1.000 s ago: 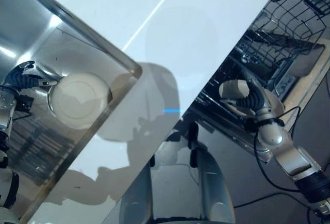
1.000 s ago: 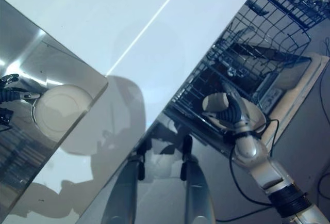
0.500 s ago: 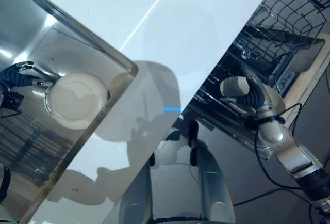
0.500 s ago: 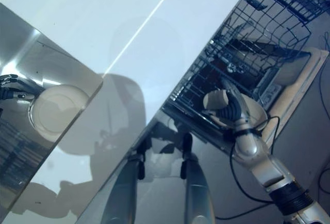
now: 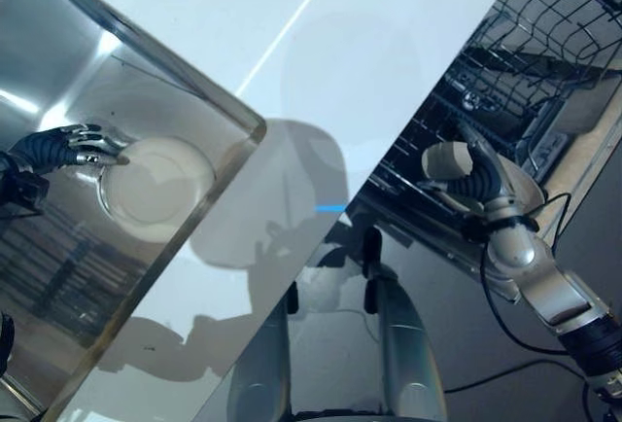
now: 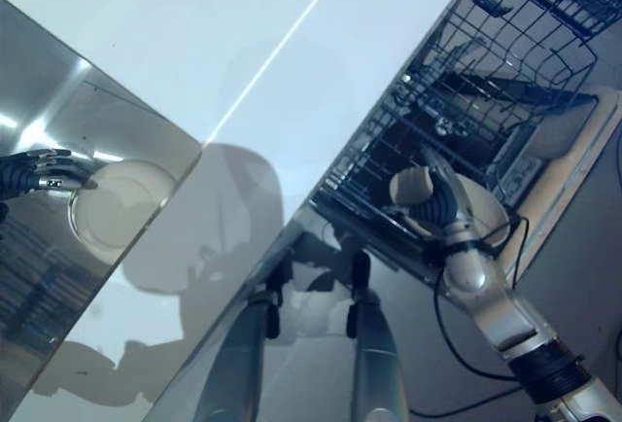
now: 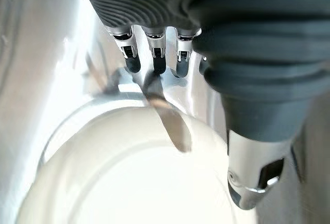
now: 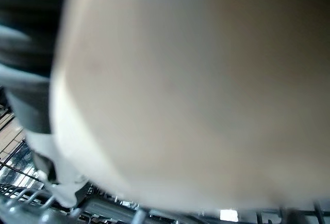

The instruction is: Pick up plates and place into dishwasher.

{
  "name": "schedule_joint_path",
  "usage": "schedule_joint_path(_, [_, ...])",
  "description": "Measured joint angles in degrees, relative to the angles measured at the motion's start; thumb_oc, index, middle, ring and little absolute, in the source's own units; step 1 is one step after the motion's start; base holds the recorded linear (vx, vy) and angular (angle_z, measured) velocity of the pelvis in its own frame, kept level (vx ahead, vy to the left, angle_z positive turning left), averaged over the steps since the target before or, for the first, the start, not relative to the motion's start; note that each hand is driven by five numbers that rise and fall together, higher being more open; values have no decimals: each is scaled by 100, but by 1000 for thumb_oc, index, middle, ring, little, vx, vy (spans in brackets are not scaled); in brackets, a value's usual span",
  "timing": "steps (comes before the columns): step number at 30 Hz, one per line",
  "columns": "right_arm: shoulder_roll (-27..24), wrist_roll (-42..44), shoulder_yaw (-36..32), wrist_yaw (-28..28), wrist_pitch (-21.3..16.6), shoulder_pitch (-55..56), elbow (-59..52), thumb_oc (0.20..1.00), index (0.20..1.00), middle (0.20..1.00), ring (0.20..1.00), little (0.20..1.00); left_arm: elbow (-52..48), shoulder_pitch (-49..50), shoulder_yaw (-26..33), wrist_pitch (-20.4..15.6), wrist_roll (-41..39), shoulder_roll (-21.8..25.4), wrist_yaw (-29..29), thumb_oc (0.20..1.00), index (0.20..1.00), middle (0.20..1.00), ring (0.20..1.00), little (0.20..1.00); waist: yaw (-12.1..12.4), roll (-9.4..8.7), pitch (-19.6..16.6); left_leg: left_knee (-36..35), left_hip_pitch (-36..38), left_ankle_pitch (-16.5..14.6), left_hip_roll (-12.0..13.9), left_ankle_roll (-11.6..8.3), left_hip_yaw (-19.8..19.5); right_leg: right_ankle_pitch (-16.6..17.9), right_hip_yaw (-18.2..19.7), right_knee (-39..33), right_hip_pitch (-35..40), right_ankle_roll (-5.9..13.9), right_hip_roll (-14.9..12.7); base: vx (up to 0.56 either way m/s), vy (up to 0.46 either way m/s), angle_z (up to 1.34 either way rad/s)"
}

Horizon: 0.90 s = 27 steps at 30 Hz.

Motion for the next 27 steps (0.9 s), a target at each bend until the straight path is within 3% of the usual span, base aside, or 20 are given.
schedule_joint_path(4, [-63, 3, 9, 4, 32, -26, -5, 1000, 1000, 1000, 1000, 1000, -231, 33, -196, 112, -243, -103, -513, 1000, 1000, 1000, 1000, 1000, -2, 82, -9, -7, 12, 20, -9, 29, 10, 5, 4, 26, 6, 3, -12, 0, 0, 0])
schedule_joint_path(14, [-191, 76, 6, -8, 118, -89, -64, 1000, 1000, 1000, 1000, 1000, -311, 21, -213, 176, -261, -345, -590, 1000, 1000, 1000, 1000, 1000, -14, 200, -40, -15, -33, 33, -58, 48, 58, -11, 46, 93, -98, 22, -82, 0, 0, 0])
schedule_joint_path(27, [-251, 179, 7, -23, 118, -96, -106, 1000, 1000, 1000, 1000, 1000, -188, -157, -214, 198, 82, -469, -958, 1000, 1000, 1000, 1000, 1000, -38, 209, -45, -7, -46, 44, -104, 67, 68, -26, 71, 179, -156, 45, -105, 0, 0, 0])
